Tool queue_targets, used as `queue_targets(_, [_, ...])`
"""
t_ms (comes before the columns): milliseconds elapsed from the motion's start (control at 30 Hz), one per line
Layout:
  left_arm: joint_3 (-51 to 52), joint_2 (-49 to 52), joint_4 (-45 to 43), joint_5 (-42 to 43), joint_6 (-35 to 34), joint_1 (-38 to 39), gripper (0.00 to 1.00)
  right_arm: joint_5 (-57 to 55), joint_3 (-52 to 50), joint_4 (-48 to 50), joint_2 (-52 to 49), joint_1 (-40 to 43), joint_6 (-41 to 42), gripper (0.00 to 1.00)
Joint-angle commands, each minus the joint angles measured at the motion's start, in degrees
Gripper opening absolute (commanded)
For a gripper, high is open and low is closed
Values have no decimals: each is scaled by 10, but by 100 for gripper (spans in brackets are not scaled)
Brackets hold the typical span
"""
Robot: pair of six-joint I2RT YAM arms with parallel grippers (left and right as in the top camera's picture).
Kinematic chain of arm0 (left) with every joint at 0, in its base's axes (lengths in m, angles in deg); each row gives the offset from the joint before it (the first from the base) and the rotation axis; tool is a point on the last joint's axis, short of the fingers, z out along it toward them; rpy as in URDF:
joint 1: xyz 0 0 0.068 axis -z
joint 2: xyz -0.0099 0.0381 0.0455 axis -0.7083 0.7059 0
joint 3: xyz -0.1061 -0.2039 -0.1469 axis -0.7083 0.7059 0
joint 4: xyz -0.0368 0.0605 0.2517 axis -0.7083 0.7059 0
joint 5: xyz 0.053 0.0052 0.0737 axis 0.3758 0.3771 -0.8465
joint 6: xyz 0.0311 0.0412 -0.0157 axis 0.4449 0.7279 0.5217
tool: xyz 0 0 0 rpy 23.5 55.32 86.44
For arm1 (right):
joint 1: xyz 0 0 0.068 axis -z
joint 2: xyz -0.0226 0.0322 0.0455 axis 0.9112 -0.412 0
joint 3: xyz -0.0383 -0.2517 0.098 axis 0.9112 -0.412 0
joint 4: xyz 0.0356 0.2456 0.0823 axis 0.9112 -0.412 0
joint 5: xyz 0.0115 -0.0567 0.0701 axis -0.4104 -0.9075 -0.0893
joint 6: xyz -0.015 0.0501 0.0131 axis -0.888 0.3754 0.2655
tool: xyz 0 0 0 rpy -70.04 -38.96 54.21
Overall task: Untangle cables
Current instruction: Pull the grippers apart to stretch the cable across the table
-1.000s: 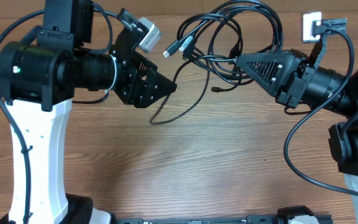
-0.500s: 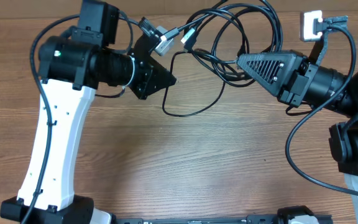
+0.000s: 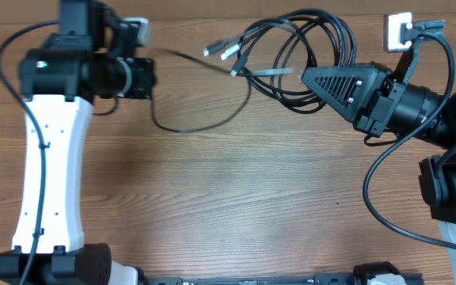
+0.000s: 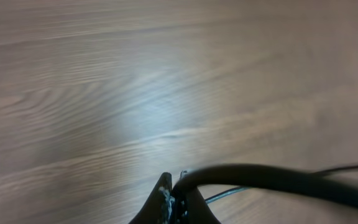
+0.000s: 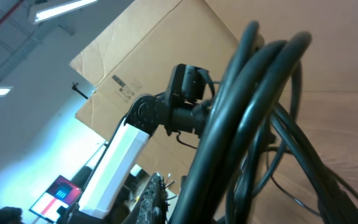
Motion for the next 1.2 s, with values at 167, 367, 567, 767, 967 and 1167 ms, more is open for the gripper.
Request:
queue_targets(167, [6, 4, -5, 66, -10, -64, 4, -168, 19, -152, -17, 8, -238, 4])
queue_targets(367, [5, 4, -8, 49, 13, -66, 4, -413, 19, -271, -60, 11, -328, 4])
queue_targets(567, [5, 4, -14, 43, 10, -103, 4, -521, 19, -275, -73, 52, -350, 4])
queue_targets(767, [5, 4, -11, 70, -17, -186, 4, -579, 19, -289, -73, 137, -360, 4])
queue_targets(967, [5, 4, -10, 152, -15, -258, 4, -580, 19, -302, -73, 215, -379, 4])
queue_targets(1167, [5, 3, -10, 154, -15, -284, 4, -586, 19, -307, -73, 280, -391, 4])
